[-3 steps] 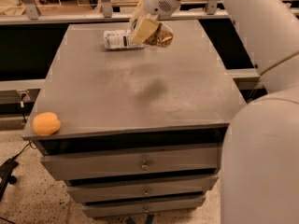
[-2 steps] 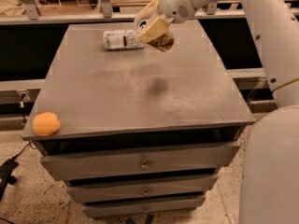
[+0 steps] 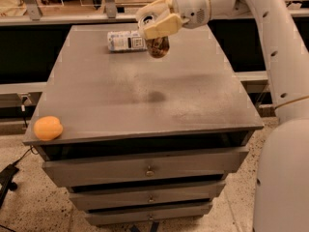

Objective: Place orange can upright

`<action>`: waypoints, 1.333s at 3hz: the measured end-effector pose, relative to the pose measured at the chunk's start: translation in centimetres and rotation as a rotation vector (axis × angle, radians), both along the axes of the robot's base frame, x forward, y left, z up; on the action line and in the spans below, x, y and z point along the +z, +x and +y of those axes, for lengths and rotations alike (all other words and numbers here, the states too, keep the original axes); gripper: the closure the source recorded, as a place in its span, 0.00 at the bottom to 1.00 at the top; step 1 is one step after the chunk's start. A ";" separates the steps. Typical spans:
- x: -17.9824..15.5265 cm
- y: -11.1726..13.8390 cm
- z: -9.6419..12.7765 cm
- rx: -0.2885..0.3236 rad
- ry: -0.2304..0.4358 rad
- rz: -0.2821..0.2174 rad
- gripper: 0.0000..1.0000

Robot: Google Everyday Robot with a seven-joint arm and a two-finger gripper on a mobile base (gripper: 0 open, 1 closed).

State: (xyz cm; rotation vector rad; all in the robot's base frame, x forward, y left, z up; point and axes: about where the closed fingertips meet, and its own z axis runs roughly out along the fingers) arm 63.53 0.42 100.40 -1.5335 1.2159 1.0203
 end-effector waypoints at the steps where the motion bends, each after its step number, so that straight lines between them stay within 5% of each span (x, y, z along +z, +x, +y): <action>1: -1.0 -1.5 -0.1 0.060 0.018 0.119 1.00; 4: -8.2 -5.8 -4.5 -0.036 0.123 0.367 1.00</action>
Offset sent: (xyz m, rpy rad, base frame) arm -0.0549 -0.0440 -0.0661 0.0367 0.3496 0.0374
